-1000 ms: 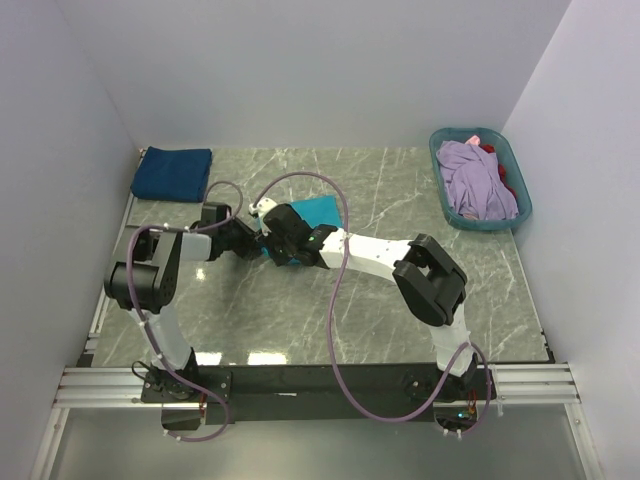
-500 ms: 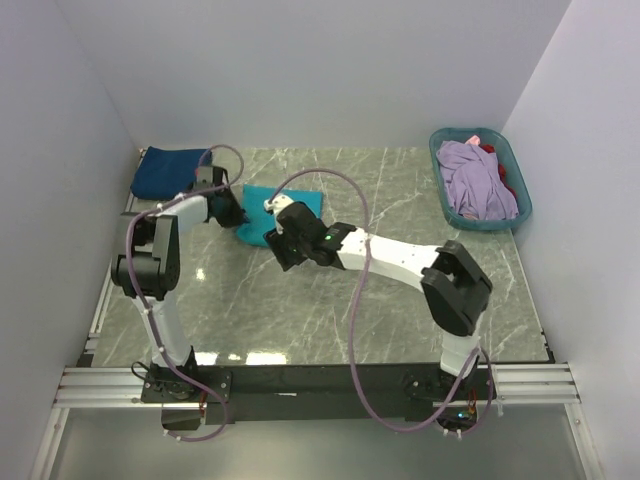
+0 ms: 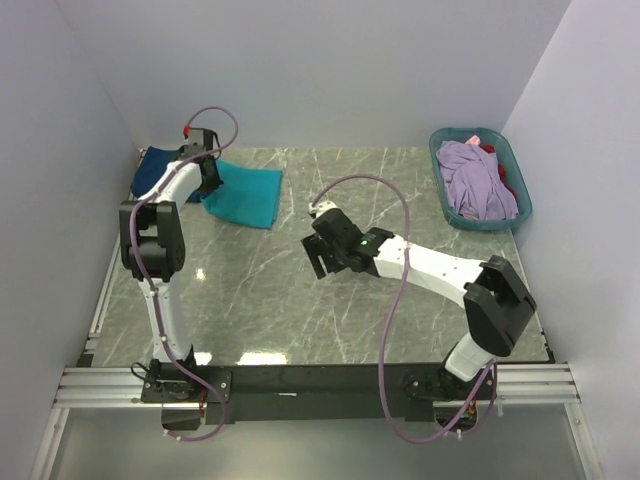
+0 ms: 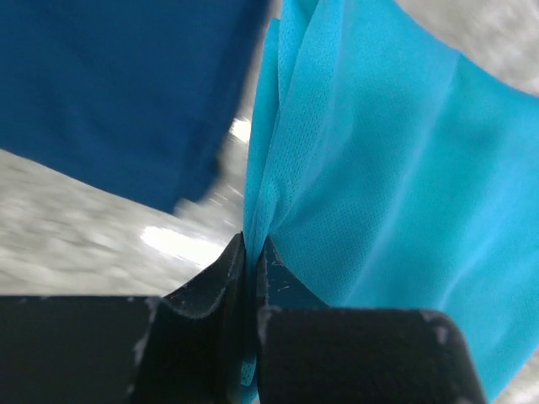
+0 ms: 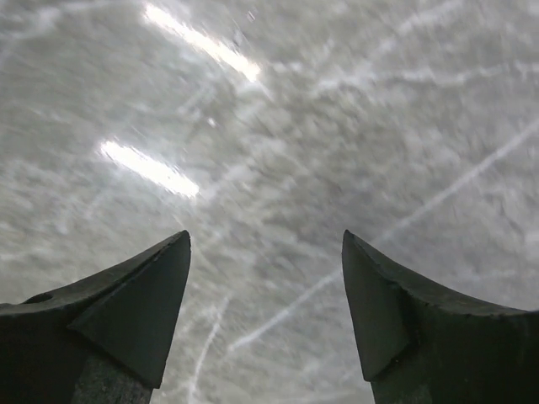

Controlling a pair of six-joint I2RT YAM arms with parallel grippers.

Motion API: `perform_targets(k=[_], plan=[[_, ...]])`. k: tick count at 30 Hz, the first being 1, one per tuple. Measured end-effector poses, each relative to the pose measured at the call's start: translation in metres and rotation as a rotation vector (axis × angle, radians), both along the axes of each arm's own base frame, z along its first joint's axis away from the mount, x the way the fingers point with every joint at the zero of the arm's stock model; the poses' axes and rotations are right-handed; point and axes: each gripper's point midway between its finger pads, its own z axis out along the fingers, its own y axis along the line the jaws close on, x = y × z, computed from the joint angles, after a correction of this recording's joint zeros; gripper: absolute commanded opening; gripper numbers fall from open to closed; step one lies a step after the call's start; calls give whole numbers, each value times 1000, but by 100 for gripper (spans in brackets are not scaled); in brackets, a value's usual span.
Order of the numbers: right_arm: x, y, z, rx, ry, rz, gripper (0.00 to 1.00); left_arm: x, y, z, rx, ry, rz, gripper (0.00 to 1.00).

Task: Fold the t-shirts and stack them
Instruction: Neatly place the folded tshirt to the corner

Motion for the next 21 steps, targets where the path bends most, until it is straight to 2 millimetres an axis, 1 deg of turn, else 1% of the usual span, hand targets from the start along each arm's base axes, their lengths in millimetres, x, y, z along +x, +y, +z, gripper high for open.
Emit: perform_targets(k=[2, 5, 7, 10, 12, 15, 21], plan=[[-5, -11, -1, -11, 17, -19, 80, 5, 14, 6, 32, -6, 10, 1], [-9, -24, 3, -14, 20, -52, 80, 20, 34, 22, 88, -33, 15, 1], [-11, -31, 4, -18, 22, -74, 80, 29, 44, 32, 119, -51, 17, 1], [-16, -40, -3, -32, 49, -100, 79, 44, 59, 51, 166, -86, 15, 1], [-19, -46, -7, -50, 66, -112, 79, 50, 68, 59, 188, -105, 18, 1], [-21, -51, -9, -71, 75, -123, 79, 53, 83, 65, 218, -111, 29, 1], [-22, -58, -14, -128, 98, -141, 78, 52, 110, 77, 289, -100, 30, 1]])
